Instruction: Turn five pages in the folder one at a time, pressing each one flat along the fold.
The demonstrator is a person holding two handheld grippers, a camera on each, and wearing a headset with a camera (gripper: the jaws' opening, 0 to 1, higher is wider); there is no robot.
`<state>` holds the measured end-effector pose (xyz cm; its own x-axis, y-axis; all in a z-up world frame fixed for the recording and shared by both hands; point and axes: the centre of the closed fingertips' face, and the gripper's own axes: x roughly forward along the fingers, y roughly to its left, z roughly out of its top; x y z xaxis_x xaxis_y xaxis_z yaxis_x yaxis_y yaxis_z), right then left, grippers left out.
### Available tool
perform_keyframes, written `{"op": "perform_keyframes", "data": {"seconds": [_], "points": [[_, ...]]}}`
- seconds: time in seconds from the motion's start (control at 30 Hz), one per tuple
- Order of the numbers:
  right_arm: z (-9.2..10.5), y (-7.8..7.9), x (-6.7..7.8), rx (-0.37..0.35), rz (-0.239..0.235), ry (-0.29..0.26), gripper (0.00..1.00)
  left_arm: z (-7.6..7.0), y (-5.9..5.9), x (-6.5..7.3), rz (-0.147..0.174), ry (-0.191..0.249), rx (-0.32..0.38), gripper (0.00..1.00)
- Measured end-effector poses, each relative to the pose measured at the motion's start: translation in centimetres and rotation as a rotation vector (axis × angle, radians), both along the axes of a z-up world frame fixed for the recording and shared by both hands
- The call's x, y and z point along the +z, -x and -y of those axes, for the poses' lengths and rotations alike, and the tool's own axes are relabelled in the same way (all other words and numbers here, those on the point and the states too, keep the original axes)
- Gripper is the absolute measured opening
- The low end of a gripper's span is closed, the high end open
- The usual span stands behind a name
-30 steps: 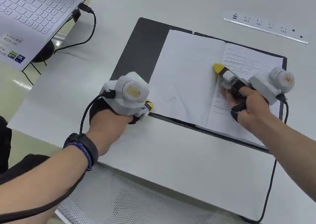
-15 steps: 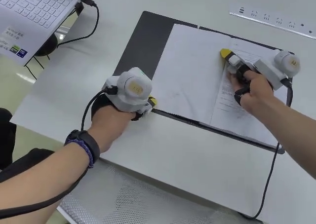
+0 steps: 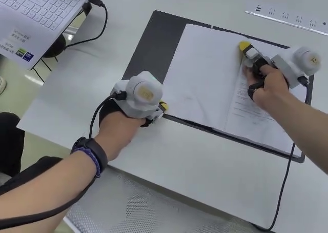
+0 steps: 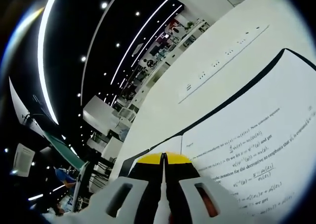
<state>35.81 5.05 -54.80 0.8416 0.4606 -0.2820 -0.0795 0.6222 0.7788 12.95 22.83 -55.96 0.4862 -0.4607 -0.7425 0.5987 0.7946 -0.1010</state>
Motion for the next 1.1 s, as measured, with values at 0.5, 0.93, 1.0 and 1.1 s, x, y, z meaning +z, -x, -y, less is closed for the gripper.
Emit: {"op": "perform_keyframes", "data": {"seconds": [0.5,0.93,1.0,1.1], "points": [[-0.2,-0.7,0.0,-0.005,0.033,-0.029,0.0,0.0,0.0,0.0,-0.001,-0.003,0.006,0.0],[-1.9,3.8,1.7,0.06,0.058,-0.026,0.0,0.0,0.0,0.1,-0.004,-0.012,0.002,0.0],[-2.3,4.8,2.2,0.069,0.061,-0.018,0.0,0.0,0.0,0.1,-0.003,-0.012,0.001,0.0],[-2.7,6.1,2.6,0.081,0.066,-0.015,0.0,0.0,0.0,0.0,-0.001,-0.013,-0.001,0.0]]}}
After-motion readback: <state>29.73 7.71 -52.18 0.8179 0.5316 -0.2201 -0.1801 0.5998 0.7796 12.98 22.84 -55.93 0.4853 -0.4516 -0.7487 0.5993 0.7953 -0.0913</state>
